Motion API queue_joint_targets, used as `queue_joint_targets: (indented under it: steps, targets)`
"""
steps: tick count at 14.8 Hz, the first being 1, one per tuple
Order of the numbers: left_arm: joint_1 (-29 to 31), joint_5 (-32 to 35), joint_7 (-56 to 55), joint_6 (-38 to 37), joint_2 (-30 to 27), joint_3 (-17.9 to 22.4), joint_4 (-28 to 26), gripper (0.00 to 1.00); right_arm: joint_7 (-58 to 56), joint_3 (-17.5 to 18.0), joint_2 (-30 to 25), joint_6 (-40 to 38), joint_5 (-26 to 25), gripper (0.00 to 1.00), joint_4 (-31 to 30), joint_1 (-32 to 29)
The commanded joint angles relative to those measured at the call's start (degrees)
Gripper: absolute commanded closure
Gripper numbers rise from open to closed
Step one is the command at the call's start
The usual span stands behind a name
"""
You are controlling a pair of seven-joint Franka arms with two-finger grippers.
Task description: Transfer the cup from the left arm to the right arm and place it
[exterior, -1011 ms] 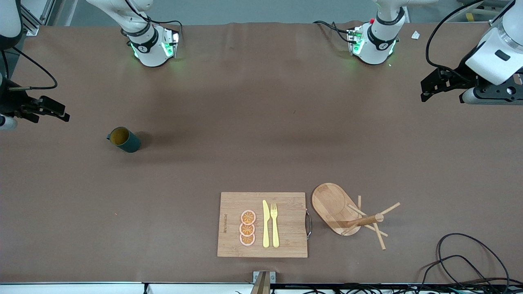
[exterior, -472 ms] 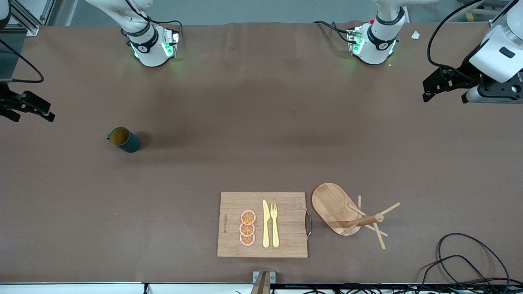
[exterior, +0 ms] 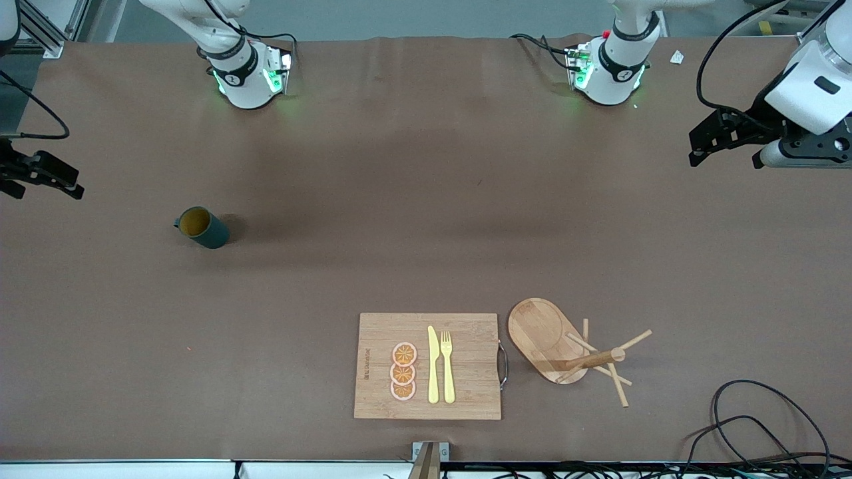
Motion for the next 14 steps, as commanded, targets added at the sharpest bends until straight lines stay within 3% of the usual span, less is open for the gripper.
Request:
queue_joint_targets:
  steps: [1,14]
  targets:
    - [0.61,1.09,0.29,-0.1,0.45,-0.36,1.34,0.0,0.45,-0.03,0.52,-1.94,-0.98,0.0,1.21,-0.32]
    - [0.17,2.23,0.46,-0.45,0.45,-0.54,1.25,0.0,0.54,-0.03,0.69,-1.76,-0.89,0.0,1.21,-0.84]
